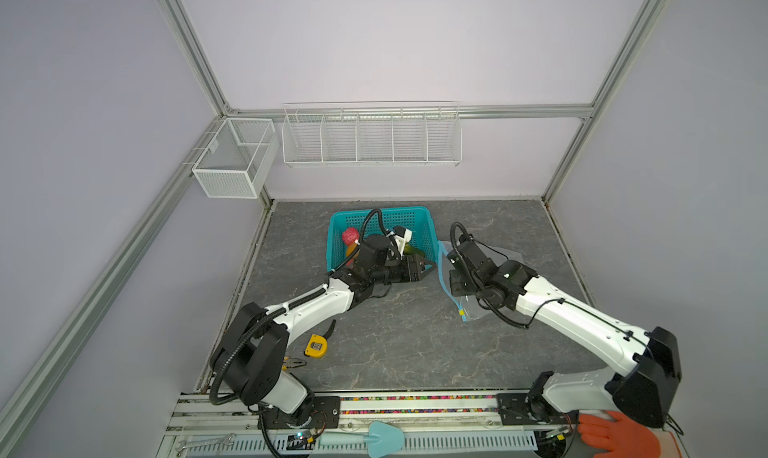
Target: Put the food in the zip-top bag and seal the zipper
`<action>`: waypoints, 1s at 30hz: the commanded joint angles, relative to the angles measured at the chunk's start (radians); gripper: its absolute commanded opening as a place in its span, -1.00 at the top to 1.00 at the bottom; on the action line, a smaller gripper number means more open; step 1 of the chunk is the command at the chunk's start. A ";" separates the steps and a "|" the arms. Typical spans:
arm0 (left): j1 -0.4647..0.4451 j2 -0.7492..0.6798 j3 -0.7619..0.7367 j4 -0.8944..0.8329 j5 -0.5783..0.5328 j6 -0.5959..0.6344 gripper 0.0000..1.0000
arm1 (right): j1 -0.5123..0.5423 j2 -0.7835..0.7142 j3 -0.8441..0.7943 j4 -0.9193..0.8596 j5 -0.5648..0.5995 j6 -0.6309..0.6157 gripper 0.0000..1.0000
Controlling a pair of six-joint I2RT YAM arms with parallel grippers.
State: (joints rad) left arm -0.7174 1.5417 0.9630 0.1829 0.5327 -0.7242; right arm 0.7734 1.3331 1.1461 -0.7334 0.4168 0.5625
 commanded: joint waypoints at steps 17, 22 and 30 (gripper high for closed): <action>-0.036 0.151 0.093 0.007 0.003 0.007 0.39 | -0.070 -0.064 -0.023 0.109 -0.145 -0.062 0.88; -0.035 0.162 0.115 0.002 0.001 0.012 0.78 | -0.074 -0.061 -0.024 0.111 -0.156 -0.066 0.88; -0.036 0.170 0.121 0.005 0.027 -0.014 1.00 | -0.074 -0.033 -0.002 0.039 -0.084 -0.069 0.78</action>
State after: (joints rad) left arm -0.7521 1.6997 1.0565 0.1822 0.5446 -0.7254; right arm 0.7063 1.2881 1.1332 -0.6434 0.2878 0.5049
